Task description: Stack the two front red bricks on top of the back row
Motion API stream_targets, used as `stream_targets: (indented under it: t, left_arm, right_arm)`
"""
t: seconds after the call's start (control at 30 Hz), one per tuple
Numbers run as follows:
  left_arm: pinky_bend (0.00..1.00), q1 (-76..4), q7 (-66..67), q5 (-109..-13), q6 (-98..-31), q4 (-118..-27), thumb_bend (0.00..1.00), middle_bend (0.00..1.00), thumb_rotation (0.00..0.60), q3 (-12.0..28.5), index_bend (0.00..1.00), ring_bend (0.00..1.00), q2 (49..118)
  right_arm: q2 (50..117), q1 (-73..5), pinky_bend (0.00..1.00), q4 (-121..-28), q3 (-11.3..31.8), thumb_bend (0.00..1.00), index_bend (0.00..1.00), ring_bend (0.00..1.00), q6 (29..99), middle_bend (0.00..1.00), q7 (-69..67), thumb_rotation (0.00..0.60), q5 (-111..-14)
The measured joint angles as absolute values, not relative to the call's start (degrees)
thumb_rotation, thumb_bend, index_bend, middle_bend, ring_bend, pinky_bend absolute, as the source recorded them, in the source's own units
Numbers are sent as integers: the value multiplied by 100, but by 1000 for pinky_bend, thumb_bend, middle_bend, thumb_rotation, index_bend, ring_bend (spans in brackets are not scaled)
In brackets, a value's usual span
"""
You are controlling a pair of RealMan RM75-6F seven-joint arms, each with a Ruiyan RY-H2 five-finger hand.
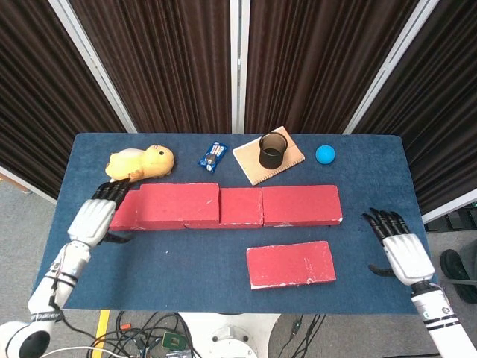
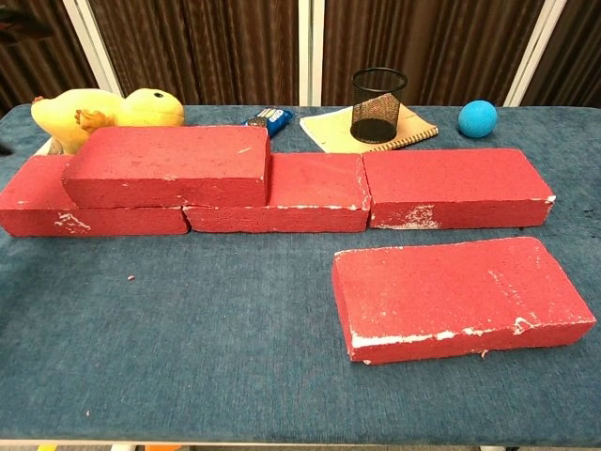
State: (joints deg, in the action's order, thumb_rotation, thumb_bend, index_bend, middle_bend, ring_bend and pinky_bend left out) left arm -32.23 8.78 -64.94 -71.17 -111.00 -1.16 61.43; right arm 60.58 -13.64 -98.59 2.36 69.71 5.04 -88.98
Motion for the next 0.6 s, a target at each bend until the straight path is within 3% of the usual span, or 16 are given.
stream_targets:
  t: [0.27,0.6]
  left_arm:
    - [0,-2199,804,-7133,-7956,-11017,91,0,600,-574,0,0,6210]
    - [0,-1846,488,-7172,-7890,-10777,91,0,600,-501,0,0,6208]
  right_arm:
    - [6084,-1846,0,-10389,10,0,0,0,5949,0,1410,600,-8916]
    - [6700,-2386,0,-10548,-75,0,0,0,5148,0,2522,600,-8603]
